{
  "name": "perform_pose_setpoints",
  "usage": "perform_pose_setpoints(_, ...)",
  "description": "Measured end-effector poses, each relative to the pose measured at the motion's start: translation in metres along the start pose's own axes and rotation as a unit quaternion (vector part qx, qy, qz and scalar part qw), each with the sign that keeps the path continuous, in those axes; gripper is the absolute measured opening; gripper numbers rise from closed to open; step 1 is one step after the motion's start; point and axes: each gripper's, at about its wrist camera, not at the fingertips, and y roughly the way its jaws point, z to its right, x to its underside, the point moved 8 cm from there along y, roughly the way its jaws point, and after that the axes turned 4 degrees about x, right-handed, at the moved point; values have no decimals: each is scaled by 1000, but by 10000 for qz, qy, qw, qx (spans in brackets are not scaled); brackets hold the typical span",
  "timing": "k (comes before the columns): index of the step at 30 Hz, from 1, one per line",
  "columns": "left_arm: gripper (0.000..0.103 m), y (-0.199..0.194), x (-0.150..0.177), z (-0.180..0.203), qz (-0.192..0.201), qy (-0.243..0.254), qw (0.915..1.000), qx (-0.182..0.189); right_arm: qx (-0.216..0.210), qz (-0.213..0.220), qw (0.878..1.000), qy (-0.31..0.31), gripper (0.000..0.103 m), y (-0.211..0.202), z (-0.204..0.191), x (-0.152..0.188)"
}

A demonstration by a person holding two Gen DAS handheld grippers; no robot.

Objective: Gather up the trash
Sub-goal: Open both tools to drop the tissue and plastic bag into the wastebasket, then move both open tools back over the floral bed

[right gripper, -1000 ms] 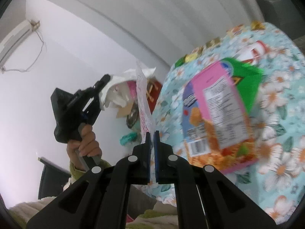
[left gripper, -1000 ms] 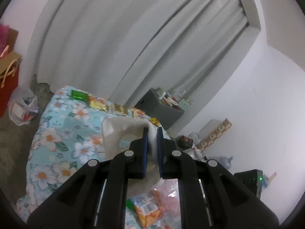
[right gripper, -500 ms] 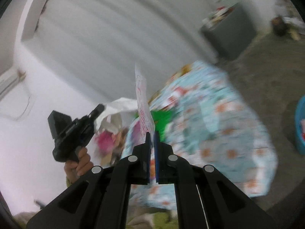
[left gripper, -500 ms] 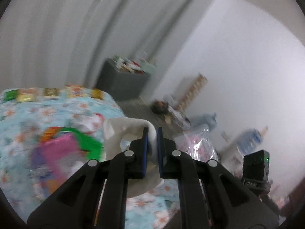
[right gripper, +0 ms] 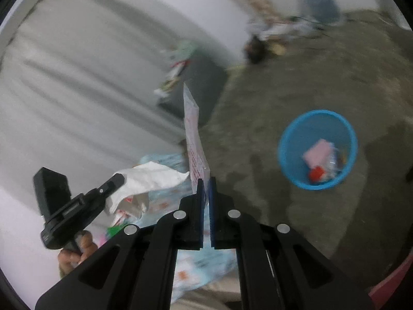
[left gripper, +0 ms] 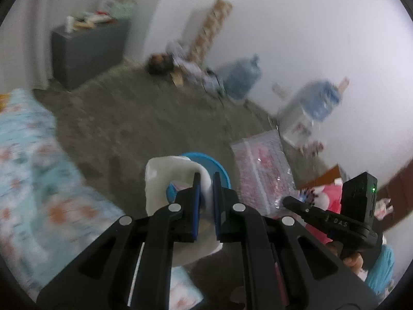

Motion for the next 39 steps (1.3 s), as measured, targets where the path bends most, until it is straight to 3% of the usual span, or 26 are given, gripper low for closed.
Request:
perform_pose_setpoints(8, 7, 156, 5, 13, -1069, 89, 9942, 2, 559, -139, 9931, 1024, 4, 54, 98, -25)
perform_pose_setpoints(14, 7, 230, 13, 0, -1465, -181, 9890, -72, 868, -256, 9853, 1449, 5, 95, 155, -33)
perform_pose_setpoints(15, 12, 242, 15, -5, -1517, -241, 9881, -120, 871, -275, 9845, 1498, 6, 100, 162, -34)
perform_pose_setpoints(17, 35, 261, 15, -13, -1575, -358, 9865, -272, 958, -352, 9821, 1585, 7, 113, 179, -34)
perform_pose_setpoints(18, 51, 269, 15, -17, -1567, -460, 9858, -388, 1028, -436, 9802, 1634, 15, 122, 189, -32)
perform_pose_setpoints(19, 53, 273, 16, -21, -1548, -527, 9856, -428, 1096, -540, 9778, 1700, 30, 130, 199, -29)
perform_pose_setpoints(20, 53, 277, 17, -26, -1565, -601, 9845, -510, 1141, -597, 9765, 1731, 38, 136, 209, -26)
perform_pose_setpoints(21, 53, 279, 16, -30, -1574, -642, 9837, -578, 1275, -623, 9741, 1762, 45, 141, 221, -23)
perform_pose_setpoints(23, 55, 273, 16, -37, -1532, -727, 9831, -689, 1578, -660, 9683, 1819, 45, 141, 239, -13)
perform_pose_setpoints(29, 62, 239, -1, -35, -1197, -511, 9872, -922, 1563, -647, 9655, 1979, 45, 131, 252, -3)
perform_pose_setpoints(32, 65, 197, -11, -26, -972, -511, 9905, -832, 1407, -594, 9737, 1693, 51, 124, 224, -15)
perform_pose_setpoints(34, 69, 168, -13, -21, -851, -466, 9924, -758, 1460, -527, 9795, 1281, 62, 119, 201, -20)
perform_pose_setpoints(39, 76, 60, -1, -13, -489, -173, 9942, -945, 1425, -357, 9890, 173, 71, 105, 129, -28)
